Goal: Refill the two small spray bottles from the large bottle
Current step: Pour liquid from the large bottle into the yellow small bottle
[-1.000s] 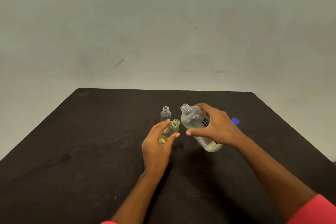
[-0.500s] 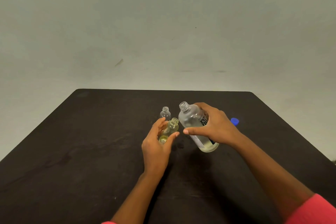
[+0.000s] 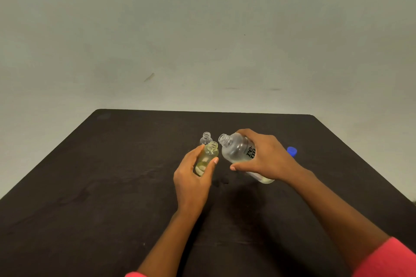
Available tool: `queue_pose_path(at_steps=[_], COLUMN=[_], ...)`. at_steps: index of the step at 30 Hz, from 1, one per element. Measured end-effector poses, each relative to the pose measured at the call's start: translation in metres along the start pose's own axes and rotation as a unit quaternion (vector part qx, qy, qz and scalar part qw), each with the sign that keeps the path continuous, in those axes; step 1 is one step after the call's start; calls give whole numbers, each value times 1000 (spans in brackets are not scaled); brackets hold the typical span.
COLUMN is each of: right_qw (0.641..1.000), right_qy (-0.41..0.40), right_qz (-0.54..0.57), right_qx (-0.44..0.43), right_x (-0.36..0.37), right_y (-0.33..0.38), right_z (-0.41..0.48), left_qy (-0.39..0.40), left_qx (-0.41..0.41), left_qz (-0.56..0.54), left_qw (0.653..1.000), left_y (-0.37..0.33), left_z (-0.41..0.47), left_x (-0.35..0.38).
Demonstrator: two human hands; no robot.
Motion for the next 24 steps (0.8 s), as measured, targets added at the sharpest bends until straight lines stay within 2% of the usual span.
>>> queue_pose_path(at_steps=[9,24], right_qw=[996,991], right_qy=[21,42], right_qz=[-80,-127], right_qx=[-14,-27], right_x=[-6,-19], right_y=[2,14], right_z=[6,10], left_qy=[-9,-3], left_qx=[37,46], left_qz=[49,56], left_qw=[998,997], left_y=[2,-1], left_z=[4,5], left_x=[-2,-3])
Point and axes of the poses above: each hand's wrist, its own z-axis towards the middle knuckle, its own x-axis out of the palm, y = z × x, the point moved 4 cm from there along z, towards the middle knuckle
